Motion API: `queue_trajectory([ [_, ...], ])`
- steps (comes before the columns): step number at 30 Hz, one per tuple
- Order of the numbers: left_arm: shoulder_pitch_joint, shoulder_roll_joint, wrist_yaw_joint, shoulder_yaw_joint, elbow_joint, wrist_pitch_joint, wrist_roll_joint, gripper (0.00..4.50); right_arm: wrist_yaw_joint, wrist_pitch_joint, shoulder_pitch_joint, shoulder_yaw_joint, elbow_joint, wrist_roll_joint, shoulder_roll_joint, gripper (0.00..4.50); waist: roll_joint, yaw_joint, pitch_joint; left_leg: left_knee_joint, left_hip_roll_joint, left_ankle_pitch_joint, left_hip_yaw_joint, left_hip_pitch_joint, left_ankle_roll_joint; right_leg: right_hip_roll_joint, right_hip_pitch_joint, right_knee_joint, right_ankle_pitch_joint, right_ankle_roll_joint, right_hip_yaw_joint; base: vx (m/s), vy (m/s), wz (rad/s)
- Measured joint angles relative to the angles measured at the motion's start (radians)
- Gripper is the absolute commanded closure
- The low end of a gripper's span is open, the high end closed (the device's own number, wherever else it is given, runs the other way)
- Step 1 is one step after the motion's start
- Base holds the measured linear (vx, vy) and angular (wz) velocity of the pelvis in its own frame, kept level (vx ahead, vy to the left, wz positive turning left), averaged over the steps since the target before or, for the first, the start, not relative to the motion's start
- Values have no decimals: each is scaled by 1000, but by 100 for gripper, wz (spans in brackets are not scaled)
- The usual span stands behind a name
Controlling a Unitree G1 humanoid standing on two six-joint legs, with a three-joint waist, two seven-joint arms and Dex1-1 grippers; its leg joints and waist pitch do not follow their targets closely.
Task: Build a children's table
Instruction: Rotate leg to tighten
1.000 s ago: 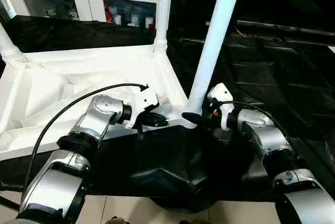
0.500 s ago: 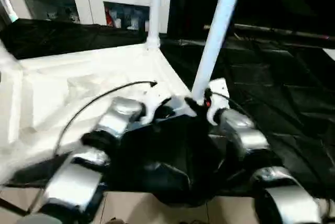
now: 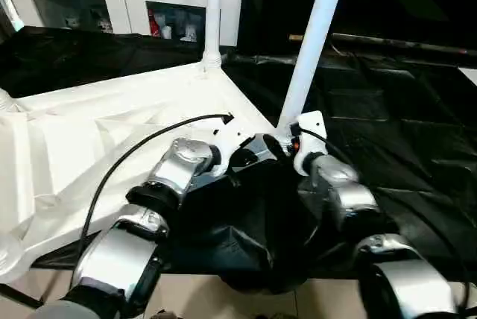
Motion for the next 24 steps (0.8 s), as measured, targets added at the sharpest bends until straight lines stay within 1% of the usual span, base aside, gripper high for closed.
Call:
queue_trajectory([
  [5, 32, 62, -134, -4, -52, -30, -33, 450, 226, 6, 24, 64, -69, -1, -95, 71, 0, 0, 0, -4, 1, 0, 0, 0, 0, 2, -2, 1, -2, -3, 0, 0, 0, 0],
  [7, 41, 79, -176, -7, -69, -40, -35, 450, 282, 7, 31, 75, -87, -1, -118, 71, 0, 1, 0, -4, 1, 0, 0, -1, 0, 2, -3, 0, -3, -3, 0, 0, 0, 0],
  [11, 64, 116, -257, -9, -104, -58, -52, 450, 385, 13, 33, 97, -98, 1, -144, 71, -1, 4, 0, -4, 1, 0, 1, -3, 1, 2, -3, 0, -3, -3, 0, 0, 0, 0],
  [15, 79, 126, -288, -17, -127, -57, -61, 450, 421, 30, 33, 108, -113, 5, -145, 71, -1, 9, 1, -4, 1, 0, 1, -2, 0, 1, -3, 1, -3, -4, 0, 0, 0, 0],
  [17, 85, 129, -297, -18, -138, -57, -62, 450, 438, 42, 38, 107, -124, 18, -145, 71, -1, 13, 1, -4, 1, 0, 1, -2, 0, 1, -3, 1, -3, -4, 0, 0, 0, 0],
  [19, 91, 132, -301, -19, -148, -57, -62, 450, 441, 43, 42, 105, -125, 27, -143, 96, -1, 15, 1, -4, 1, 0, 2, -2, 0, 1, -3, 1, -3, -4, 0, 0, 0, 0],
  [21, 99, 136, -309, -19, -159, -55, -63, 450, 445, 47, 46, 102, -129, 33, -143, 106, -1, 17, 1, -4, 1, 0, 2, -1, 0, 1, -3, 1, -3, -3, 1, 0, 0, 0],
  [22, 101, 138, -312, -19, -163, -55, -64, 450, 449, 49, 48, 102, -132, 35, -144, 126, -1, 18, 1, -4, 1, 0, 2, -1, 0, 1, -3, 1, -3, -3, 1, 0, 0, 0],
  [23, 103, 140, -316, -19, -166, -54, -65, 450, 455, 51, 51, 102, -135, 36, -144, 126, -1, 18, 1, -4, 1, 0, 2, -1, 0, 1, -3, 1, -3, -3, 1, 0, 0, 0],
  [24, 103, 141, -318, -19, -166, -54, -66, 450, 457, 51, 51, 102, -135, 37, -144, 142, -1, 19, 1, -4, 1, 0, 2, -1, 0, 1, -3, 1, -3, -3, 1, 0, 0, 0],
])
